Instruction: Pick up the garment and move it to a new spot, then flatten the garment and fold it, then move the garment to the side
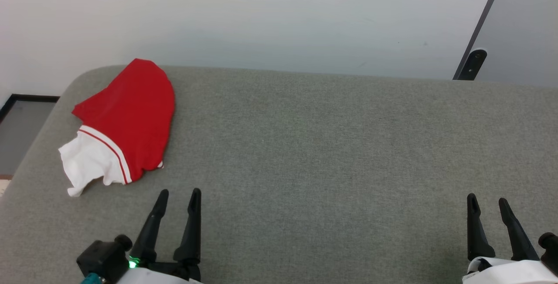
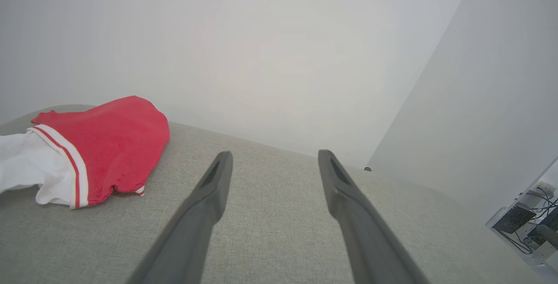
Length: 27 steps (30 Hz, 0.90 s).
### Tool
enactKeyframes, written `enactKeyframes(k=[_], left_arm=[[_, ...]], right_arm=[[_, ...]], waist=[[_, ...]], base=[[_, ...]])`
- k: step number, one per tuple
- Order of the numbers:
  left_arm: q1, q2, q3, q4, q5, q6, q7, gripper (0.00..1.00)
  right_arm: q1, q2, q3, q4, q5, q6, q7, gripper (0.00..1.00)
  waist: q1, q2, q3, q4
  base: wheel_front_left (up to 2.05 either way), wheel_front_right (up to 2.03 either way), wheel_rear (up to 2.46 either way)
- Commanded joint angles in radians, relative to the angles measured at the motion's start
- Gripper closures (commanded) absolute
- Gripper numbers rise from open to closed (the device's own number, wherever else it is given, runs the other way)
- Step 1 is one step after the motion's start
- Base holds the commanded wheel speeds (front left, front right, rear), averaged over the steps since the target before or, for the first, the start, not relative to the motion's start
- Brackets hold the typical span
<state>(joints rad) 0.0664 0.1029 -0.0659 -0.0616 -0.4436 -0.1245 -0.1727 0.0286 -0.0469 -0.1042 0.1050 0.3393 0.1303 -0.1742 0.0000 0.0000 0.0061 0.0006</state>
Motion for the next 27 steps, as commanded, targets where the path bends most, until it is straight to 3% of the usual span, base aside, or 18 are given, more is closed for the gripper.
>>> enactKeyframes(k=[1,27], left_arm=[[0.004,0.008,-0.005,-0.015,0.028,-0.007,-0.011,0.00],[0.032,0.036,-0.061,-0.030,0.177,-0.007,-0.063,0.00]], right_arm=[[0.002,-0.004,-0.002,-0.013,-0.029,0.001,-0.008,0.00],[0.035,-0.004,0.019,-0.052,-0.244,0.001,-0.062,0.00]], waist=[[0.0000,0.0000,0.000,-0.002],[0.0000,0.0000,-0.005,0.003]], base=[[0.00,0.00,0.00],[0.00,0.00,0.00]])
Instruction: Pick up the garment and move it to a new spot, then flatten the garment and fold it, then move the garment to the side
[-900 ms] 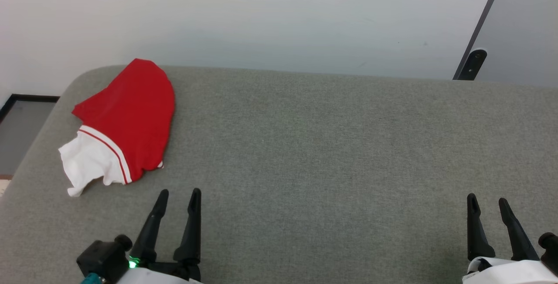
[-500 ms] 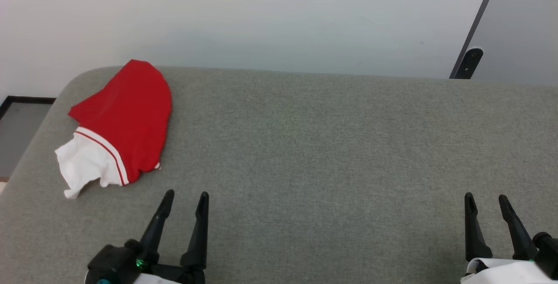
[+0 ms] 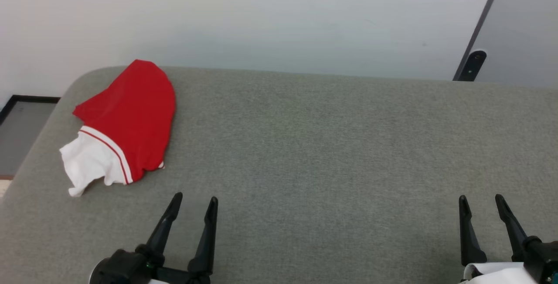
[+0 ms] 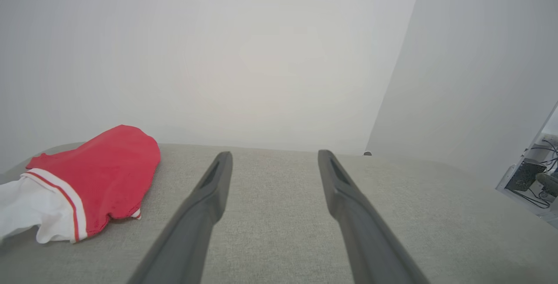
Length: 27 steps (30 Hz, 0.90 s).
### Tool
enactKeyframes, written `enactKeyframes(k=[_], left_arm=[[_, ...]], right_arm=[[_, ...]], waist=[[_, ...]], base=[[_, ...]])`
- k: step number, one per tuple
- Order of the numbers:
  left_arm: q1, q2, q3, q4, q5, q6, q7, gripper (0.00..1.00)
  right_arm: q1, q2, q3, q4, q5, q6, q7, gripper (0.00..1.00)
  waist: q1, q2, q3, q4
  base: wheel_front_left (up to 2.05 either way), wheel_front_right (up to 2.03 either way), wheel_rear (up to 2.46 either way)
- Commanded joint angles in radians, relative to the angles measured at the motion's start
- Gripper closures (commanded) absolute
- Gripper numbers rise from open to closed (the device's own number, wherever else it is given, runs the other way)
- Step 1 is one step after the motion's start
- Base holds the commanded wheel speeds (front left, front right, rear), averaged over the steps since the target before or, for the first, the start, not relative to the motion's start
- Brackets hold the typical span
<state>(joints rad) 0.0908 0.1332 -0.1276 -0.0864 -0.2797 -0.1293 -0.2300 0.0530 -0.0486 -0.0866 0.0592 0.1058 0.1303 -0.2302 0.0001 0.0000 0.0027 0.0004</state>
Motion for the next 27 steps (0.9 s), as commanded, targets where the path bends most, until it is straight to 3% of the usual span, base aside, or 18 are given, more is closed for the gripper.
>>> enactKeyframes(k=[1,7,18,24,27], left_arm=[[0.008,0.006,-0.001,0.000,0.014,-0.002,-0.008,0.00],[-0.001,0.009,0.040,0.032,0.028,-0.002,-0.019,0.00],[-0.001,0.026,0.130,0.103,0.079,-0.002,-0.037,0.00],[-0.018,-0.005,0.156,0.103,0.021,-0.002,-0.035,0.00],[-0.075,0.025,0.126,0.126,-0.017,-0.002,-0.021,0.00]], right_arm=[[0.015,-0.002,0.005,-0.008,-0.018,0.001,-0.008,0.00],[0.030,-0.002,0.044,-0.008,-0.063,0.001,-0.019,0.00],[0.009,-0.002,0.173,0.022,-0.095,0.001,-0.037,0.00],[-0.007,-0.002,0.184,0.030,-0.099,0.000,-0.035,0.00],[-0.023,-0.003,0.191,0.035,-0.113,0.000,-0.035,0.00]], waist=[[-0.0001,0.0000,-0.003,0.010],[-0.0001,0.0000,-0.017,0.102],[-0.0001,0.0000,-0.051,0.359],[-0.0001,0.0000,-0.028,0.394],[-0.0001,0.0000,0.008,0.369]], base=[[0.00,0.00,0.00],[0.00,0.00,0.00],[0.00,0.00,0.00],[0.00,0.00,0.00],[0.00,0.00,0.00]])
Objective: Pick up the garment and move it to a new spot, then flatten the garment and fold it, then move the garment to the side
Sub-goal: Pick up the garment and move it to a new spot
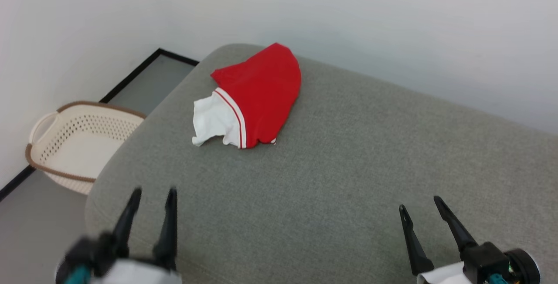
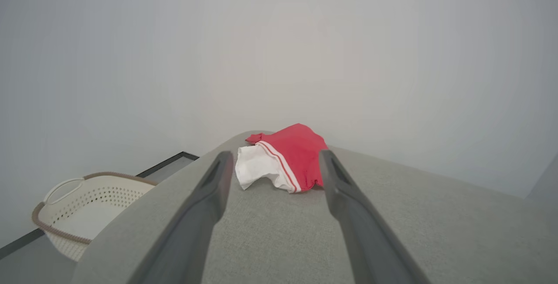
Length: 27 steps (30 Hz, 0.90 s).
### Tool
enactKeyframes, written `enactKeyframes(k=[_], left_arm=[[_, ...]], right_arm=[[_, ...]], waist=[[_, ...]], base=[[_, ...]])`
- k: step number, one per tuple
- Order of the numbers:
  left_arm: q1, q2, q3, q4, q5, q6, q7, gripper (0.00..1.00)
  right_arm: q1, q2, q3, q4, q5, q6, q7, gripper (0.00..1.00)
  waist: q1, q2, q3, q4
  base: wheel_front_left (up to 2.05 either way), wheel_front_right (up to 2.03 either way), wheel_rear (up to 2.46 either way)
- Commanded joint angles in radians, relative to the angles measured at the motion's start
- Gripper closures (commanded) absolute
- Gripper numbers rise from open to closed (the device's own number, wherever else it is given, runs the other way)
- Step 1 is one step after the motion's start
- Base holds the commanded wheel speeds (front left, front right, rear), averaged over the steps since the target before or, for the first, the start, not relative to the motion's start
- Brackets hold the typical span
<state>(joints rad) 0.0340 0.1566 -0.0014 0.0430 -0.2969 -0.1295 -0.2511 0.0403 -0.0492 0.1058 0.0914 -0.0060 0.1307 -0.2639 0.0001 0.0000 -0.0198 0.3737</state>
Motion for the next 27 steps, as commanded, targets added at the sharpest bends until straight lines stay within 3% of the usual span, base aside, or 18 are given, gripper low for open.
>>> enactKeyframes(k=[1,9,15,21,27], left_arm=[[-0.051,0.021,-0.013,0.004,-0.018,-0.002,0.015,0.00],[-0.423,0.214,-0.043,0.089,-0.255,-0.001,0.276,0.00],[-0.698,0.380,-0.084,0.195,-0.365,-0.001,0.493,0.00],[-0.918,0.462,-0.162,0.307,-0.447,-0.001,0.688,0.00],[-1.089,0.475,-0.218,0.457,-0.507,0.010,0.881,0.00]], right_arm=[[-0.019,-0.002,-0.001,0.001,-0.009,0.000,-0.001,0.00],[-0.101,-0.034,0.013,-0.055,-0.059,0.000,0.014,0.00],[-0.150,-0.063,-0.006,-0.122,-0.053,0.000,0.019,0.00],[-0.167,-0.087,-0.045,-0.208,-0.047,0.000,0.032,0.00],[-0.156,-0.099,-0.080,-0.304,-0.049,0.000,0.059,0.00]], waist=[[-0.0001,0.0000,0.048,-0.018],[-0.0001,0.0000,0.254,-0.159],[-0.0001,0.0000,0.411,-0.253],[-0.0001,0.0000,0.542,-0.295],[-0.0001,0.0000,0.653,-0.321]], base=[[0.00,0.00,0.00],[0.00,0.00,0.00],[0.00,0.00,0.00],[0.00,0.00,0.00],[0.00,0.00,0.00]])
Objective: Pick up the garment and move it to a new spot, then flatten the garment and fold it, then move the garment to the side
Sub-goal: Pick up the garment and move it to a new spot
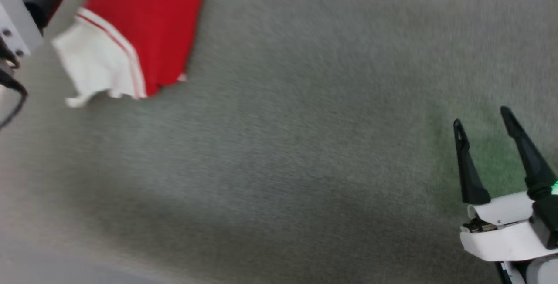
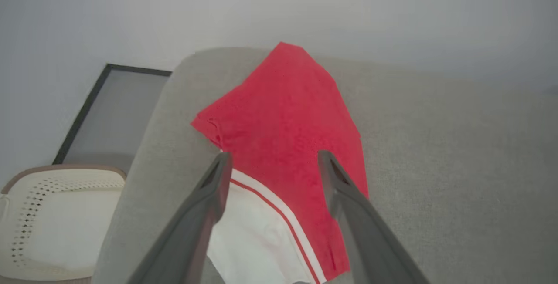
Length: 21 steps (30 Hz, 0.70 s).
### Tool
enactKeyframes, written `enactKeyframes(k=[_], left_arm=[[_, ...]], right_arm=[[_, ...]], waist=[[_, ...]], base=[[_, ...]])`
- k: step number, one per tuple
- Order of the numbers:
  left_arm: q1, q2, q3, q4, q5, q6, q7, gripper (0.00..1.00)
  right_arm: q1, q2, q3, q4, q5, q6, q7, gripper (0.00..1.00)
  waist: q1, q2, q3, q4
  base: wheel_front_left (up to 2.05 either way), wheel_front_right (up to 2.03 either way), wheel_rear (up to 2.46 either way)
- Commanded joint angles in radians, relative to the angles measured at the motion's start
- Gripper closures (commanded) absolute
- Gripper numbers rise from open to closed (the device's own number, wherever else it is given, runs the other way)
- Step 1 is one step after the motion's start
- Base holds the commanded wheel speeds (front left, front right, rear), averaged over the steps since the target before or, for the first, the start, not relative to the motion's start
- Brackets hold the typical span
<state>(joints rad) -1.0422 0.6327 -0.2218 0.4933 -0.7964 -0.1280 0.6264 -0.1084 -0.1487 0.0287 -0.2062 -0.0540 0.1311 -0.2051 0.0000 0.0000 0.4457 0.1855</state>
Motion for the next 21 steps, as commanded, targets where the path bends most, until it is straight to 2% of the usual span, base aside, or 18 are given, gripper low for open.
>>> enactKeyframes(k=[1,7,9,14,18,19,20,21], left_arm=[[-0.034,0.005,-0.005,0.030,-0.005,0.014,0.041,0.00],[-0.125,0.003,-0.053,0.166,-0.008,0.042,0.214,0.00],[-0.148,0.003,-0.053,0.198,-0.013,0.048,0.235,0.00],[-0.151,-0.058,-0.103,0.340,-0.001,0.089,0.326,0.00],[-0.125,-0.122,-0.123,0.420,-0.008,0.089,0.322,0.00],[-0.119,-0.135,-0.122,0.434,-0.013,0.085,0.306,0.75],[-0.120,-0.144,-0.118,0.449,-0.017,0.084,0.288,1.00],[-0.124,-0.147,-0.118,0.461,-0.016,0.080,0.281,1.00]], right_arm=[[-0.005,-0.004,-0.006,-0.021,0.002,-0.001,0.006,0.00],[0.013,-0.015,-0.026,-0.089,0.010,-0.001,0.030,0.00],[0.013,-0.016,-0.026,-0.100,0.013,-0.001,0.037,0.00],[0.021,-0.015,-0.032,-0.145,0.014,-0.001,0.063,0.00],[0.011,-0.009,-0.025,-0.162,0.019,-0.001,0.083,0.00],[0.007,-0.009,-0.022,-0.160,0.019,-0.001,0.083,0.00],[0.003,-0.006,-0.017,-0.158,0.023,-0.001,0.081,0.00],[0.000,-0.002,-0.014,-0.153,0.025,-0.001,0.078,0.00]], waist=[[0.0000,0.0000,0.205,-0.138],[0.0000,0.0000,0.268,-0.148],[0.0000,0.0000,0.276,-0.150],[0.0000,0.0000,0.302,-0.144],[0.0000,0.0000,0.310,-0.140],[0.0000,0.0000,0.308,-0.139],[0.0000,0.0000,0.303,-0.138],[0.0000,0.0000,0.293,-0.137]], base=[[0.00,0.00,0.00],[0.00,0.00,0.00],[0.00,0.00,0.00],[0.00,0.00,0.00],[0.00,0.00,0.00],[0.00,0.00,0.00],[0.00,0.00,0.00],[0.00,0.00,0.00]])
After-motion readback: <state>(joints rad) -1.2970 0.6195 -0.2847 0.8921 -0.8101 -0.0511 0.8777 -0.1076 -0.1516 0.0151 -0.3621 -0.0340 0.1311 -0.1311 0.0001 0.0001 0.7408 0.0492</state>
